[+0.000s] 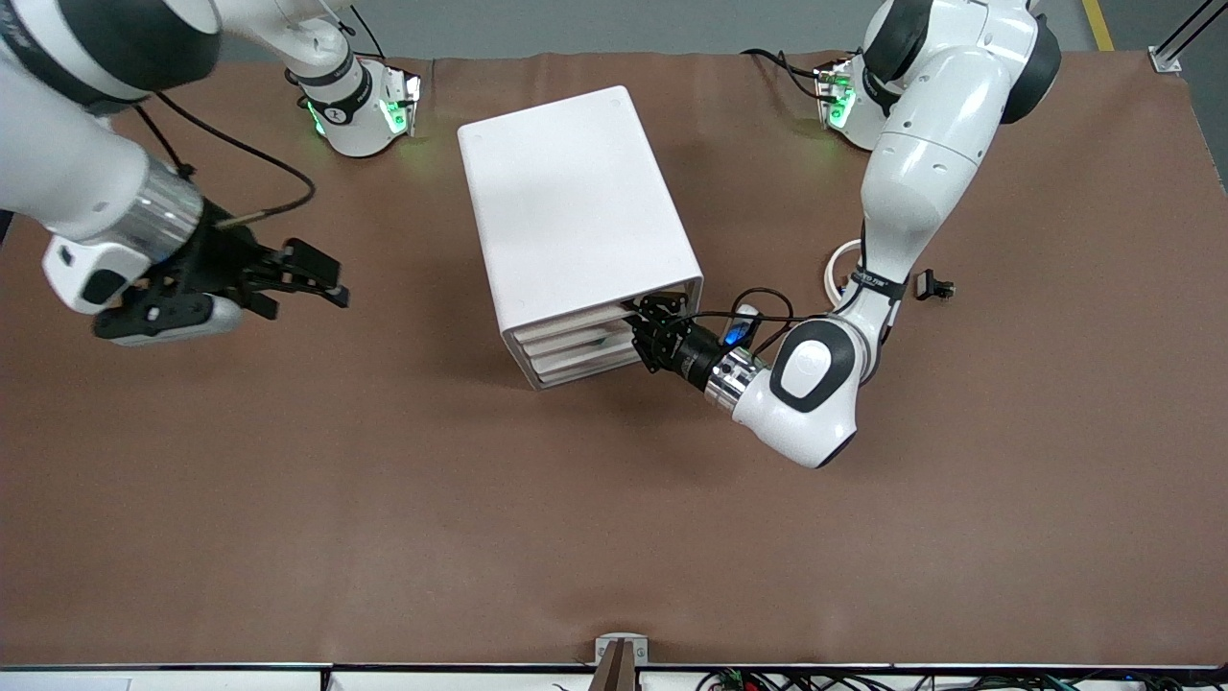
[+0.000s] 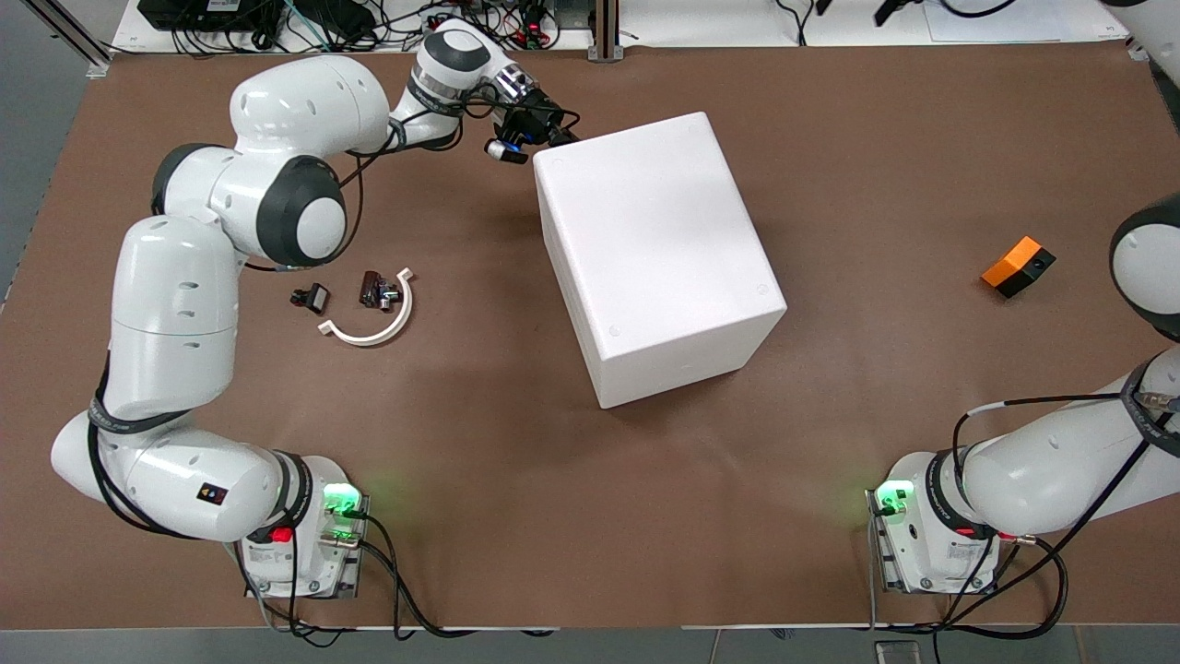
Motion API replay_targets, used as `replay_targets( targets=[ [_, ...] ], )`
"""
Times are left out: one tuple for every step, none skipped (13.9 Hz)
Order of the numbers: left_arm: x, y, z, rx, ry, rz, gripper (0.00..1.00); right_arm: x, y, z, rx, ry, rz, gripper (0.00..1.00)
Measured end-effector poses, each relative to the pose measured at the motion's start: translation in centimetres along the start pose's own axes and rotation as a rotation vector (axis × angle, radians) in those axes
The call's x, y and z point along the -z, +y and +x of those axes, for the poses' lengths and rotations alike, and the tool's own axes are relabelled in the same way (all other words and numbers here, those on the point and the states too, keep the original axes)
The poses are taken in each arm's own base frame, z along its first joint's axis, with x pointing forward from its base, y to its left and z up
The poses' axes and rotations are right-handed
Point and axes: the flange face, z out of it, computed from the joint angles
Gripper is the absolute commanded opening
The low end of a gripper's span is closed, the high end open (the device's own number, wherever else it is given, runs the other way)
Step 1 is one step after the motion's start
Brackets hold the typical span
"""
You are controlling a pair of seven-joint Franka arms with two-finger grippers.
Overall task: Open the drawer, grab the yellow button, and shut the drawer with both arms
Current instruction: 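Pull the drawer open with the left gripper while the right gripper approaches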
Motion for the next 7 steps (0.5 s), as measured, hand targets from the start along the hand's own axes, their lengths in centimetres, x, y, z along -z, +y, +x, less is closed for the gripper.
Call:
replay_targets(
  targets=[
    [0.2, 0.0, -0.1, -0.002, -0.003, -0.009, 0.18, -0.8, -1.6, 0.1, -0.01, 0.01, 0.004, 1.0],
    [0.4, 0.0, -0.1, -0.002, -0.006, -0.015, 0.18, -1.5, -3.1, 0.2, -0.019, 0.019, 0.007, 1.0],
    [0.7, 0.0, -0.1, -0.006, -0.011, -0.022, 0.18, -2.0, -4.3, 0.3, -0.03, 0.024, 0.01, 1.0],
    [1.1, 0.0, -0.1, -0.016, -0.017, -0.034, 0.18, -2.5, -5.2, 0.6, -0.04, 0.026, 0.011, 1.0],
    [1.8, 0.1, -0.2, -0.03, -0.028, -0.052, 0.2, -3.0, -5.9, 0.9, -0.049, 0.027, 0.011, 1.0],
    [2.7, 0.1, -0.3, -0.044, -0.041, -0.076, 0.2, -3.4, -6.6, 1.3, -0.057, 0.03, 0.012, 1.0],
    [3.5, 0.2, -0.5, -0.059, -0.056, -0.103, 0.2, -3.9, -7.3, 1.6, -0.062, 0.035, 0.013, 1.0]
  ],
)
